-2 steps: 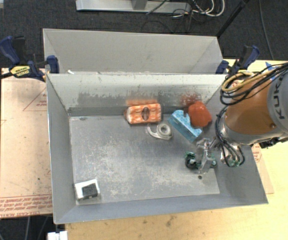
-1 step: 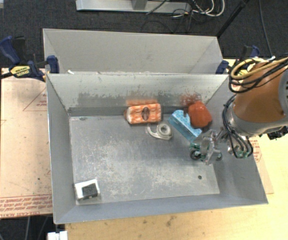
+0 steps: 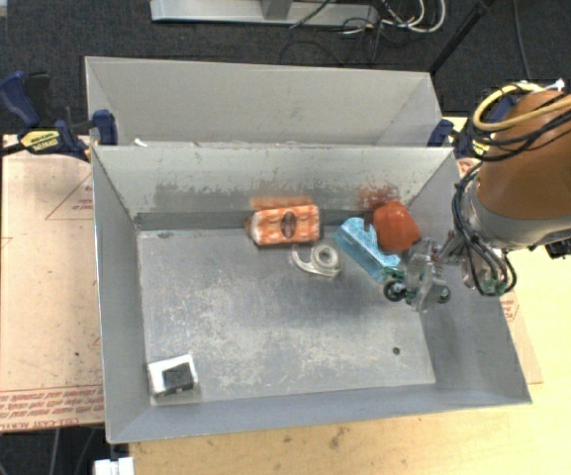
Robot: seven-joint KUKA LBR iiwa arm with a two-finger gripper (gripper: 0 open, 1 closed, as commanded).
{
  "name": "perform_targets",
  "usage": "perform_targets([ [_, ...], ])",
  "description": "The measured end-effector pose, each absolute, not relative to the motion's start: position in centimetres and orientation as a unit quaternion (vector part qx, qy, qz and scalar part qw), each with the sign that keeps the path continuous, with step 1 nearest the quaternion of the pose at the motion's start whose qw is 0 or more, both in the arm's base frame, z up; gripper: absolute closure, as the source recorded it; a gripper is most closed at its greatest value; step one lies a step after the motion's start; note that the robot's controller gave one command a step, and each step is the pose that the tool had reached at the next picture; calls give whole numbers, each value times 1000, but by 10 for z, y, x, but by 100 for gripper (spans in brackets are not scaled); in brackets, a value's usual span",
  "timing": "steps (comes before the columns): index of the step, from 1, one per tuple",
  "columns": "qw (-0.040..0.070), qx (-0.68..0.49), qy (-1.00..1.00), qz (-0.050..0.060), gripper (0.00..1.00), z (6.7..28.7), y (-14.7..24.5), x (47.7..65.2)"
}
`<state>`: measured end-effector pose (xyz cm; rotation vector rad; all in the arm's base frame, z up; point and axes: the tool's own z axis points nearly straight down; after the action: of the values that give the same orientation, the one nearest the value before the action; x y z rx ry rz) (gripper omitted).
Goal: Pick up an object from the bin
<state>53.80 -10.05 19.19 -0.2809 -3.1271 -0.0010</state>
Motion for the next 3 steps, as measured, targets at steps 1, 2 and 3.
perform_targets([
  [1,-6,-95,-995,0,100,213,-98,578],
  [2,0,-89,-996,-1,0,209,-56,550],
  [3,-1,-89,-996,0,0,209,-57,551],
])
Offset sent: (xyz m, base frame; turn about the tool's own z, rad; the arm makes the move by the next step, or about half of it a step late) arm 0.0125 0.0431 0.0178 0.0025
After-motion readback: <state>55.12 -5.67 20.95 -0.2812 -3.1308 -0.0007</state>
